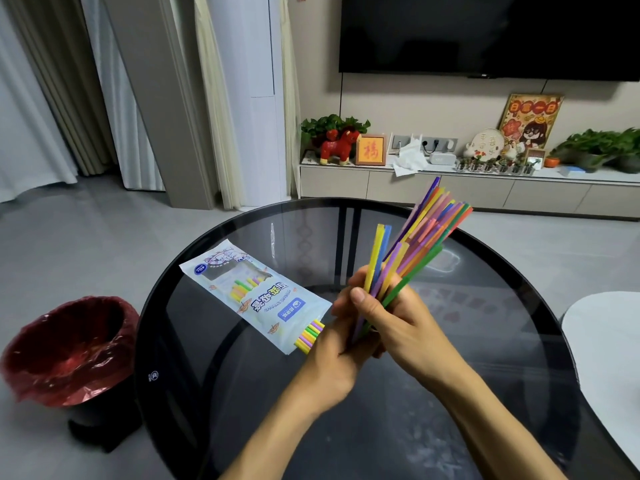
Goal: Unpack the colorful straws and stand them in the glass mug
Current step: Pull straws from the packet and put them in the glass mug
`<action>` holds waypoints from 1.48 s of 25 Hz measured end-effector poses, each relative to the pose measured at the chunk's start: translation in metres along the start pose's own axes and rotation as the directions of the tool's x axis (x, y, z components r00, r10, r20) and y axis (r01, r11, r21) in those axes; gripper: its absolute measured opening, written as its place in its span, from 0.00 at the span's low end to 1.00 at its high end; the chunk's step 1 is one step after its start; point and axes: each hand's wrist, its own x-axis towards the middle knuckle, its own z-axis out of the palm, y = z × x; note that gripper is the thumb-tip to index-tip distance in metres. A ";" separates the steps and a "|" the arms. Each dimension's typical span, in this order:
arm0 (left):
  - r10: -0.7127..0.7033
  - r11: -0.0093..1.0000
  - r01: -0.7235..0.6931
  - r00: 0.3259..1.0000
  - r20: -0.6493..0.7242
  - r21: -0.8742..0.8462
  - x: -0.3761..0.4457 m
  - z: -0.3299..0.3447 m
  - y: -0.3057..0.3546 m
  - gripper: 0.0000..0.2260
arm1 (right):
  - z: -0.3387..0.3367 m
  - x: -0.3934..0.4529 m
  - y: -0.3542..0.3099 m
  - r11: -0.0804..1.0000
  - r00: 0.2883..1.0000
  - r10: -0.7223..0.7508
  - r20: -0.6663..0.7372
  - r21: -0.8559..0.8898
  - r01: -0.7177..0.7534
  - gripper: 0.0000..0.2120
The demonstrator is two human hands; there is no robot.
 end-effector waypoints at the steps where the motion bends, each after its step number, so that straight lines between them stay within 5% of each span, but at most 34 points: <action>1: -0.002 1.000 0.003 1.000 0.002 -0.022 0.000 0.002 0.002 0.10 | 0.001 0.000 -0.003 1.000 1.000 -0.014 -0.009 -0.020 0.014 0.04; 7: -0.175 0.980 0.178 0.984 0.038 -0.087 -0.002 0.000 -0.008 0.09 | -0.012 0.000 0.000 0.965 0.982 0.107 0.153 0.221 -0.140 0.19; 12: -0.281 0.957 0.290 0.942 0.185 -0.026 -0.010 -0.002 -0.010 0.09 | -0.024 0.000 0.016 0.987 0.965 0.153 0.212 0.008 -0.159 0.08; 23: -0.305 0.846 0.492 0.764 0.569 -0.206 -0.013 -0.028 0.009 0.11 | -0.022 0.000 0.015 0.974 0.972 0.154 0.176 0.137 -0.179 0.09; 26: -0.284 0.828 0.531 0.675 0.681 -0.181 -0.016 -0.035 0.012 0.13 | -0.021 -0.001 0.011 0.956 0.944 0.175 0.280 0.180 -0.230 0.09; 33: -0.208 0.804 0.555 0.599 0.773 -0.213 -0.016 -0.036 0.008 0.15 | -0.024 -0.004 0.003 0.936 0.908 0.195 0.370 0.207 -0.286 0.08; 35: -0.225 0.785 0.572 0.621 0.751 -0.238 -0.016 -0.034 0.006 0.14 | -0.023 -0.003 0.006 0.946 0.908 0.195 0.371 0.172 -0.274 0.07; 37: -0.254 0.749 0.566 0.726 0.640 -0.344 -0.013 -0.030 0.005 0.14 | -0.020 -0.001 0.011 0.957 0.949 0.189 0.254 0.170 -0.237 0.05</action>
